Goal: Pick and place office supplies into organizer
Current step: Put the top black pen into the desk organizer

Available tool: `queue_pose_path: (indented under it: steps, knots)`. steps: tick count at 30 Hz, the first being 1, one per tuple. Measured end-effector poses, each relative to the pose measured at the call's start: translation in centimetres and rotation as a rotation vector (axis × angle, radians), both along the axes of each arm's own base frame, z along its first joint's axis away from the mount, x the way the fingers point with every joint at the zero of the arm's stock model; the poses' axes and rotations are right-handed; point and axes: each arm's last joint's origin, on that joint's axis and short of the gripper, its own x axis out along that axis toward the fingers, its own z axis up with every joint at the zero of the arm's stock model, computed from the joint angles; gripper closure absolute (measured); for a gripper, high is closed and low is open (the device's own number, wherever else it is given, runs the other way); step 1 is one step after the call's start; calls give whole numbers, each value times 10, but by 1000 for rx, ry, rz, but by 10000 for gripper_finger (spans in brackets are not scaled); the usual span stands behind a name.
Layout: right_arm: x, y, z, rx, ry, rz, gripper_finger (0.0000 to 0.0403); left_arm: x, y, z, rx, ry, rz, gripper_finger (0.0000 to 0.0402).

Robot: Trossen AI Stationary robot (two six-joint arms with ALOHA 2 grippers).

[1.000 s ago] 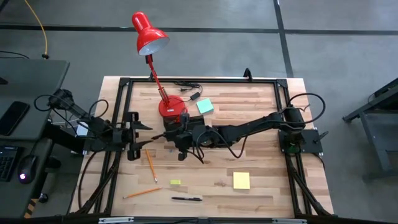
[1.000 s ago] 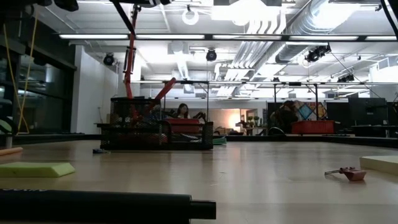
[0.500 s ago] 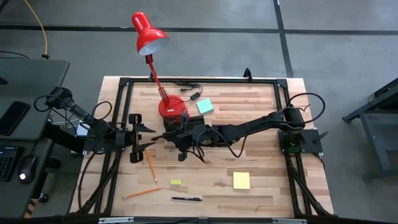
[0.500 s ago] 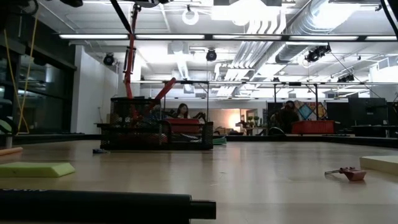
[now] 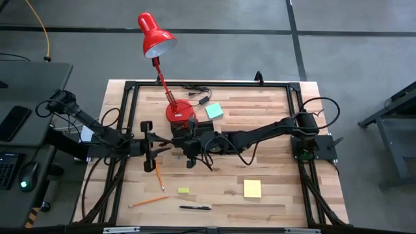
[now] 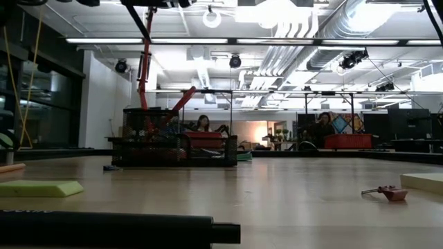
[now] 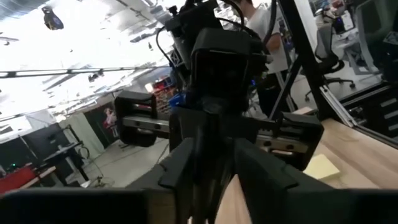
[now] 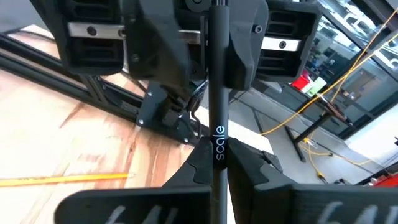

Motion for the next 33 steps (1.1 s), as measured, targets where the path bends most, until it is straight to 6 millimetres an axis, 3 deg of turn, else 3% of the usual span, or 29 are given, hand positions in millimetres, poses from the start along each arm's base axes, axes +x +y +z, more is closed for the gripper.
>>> queue_pose_path:
  steps: [6, 11, 16, 21, 26, 30, 33]
  knots:
    - [0, 2, -1, 2, 9, 6, 403, 0, 0, 0, 14, 7, 3, 367]
    - [0, 3, -2, 1, 15, 3, 401, -1, 1, -1, 41, 26, 25, 370]
    - [-3, 3, -9, 29, 97, -5, 373, -8, 5, -3, 62, 76, 52, 372]
    - [-10, 7, -38, 128, 227, 96, 349, -23, 13, 4, 27, 54, 63, 372]
    - [-32, 9, -49, 149, 160, 59, 350, -34, 18, 5, 23, 57, 41, 372]
    - [-52, 11, -73, 185, 162, 67, 352, -40, 23, 2, 32, 102, 122, 372]
    - [-65, 11, -76, 206, 95, 29, 350, -41, 24, 1, 35, 109, 159, 372]
